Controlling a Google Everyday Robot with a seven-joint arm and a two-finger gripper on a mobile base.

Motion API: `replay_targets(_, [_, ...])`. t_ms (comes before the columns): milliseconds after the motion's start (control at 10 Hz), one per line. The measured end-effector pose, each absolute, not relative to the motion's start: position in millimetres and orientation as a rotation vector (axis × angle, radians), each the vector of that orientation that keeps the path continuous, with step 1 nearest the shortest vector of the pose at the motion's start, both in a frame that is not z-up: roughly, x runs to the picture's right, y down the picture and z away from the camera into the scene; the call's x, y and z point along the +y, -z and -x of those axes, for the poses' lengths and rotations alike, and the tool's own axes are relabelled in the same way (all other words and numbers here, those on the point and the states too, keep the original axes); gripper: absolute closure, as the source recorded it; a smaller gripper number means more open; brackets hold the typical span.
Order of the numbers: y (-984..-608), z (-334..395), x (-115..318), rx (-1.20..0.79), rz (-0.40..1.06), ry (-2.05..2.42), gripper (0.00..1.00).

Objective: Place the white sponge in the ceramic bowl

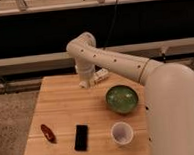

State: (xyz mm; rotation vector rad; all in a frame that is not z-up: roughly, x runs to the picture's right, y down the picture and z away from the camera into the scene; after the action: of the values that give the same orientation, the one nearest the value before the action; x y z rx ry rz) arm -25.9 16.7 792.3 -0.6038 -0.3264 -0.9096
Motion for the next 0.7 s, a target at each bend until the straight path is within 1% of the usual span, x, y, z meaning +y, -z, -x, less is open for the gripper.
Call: replay_targets(700, [-802, -63, 33, -0.343, 0.595, 0.810, 1.00])
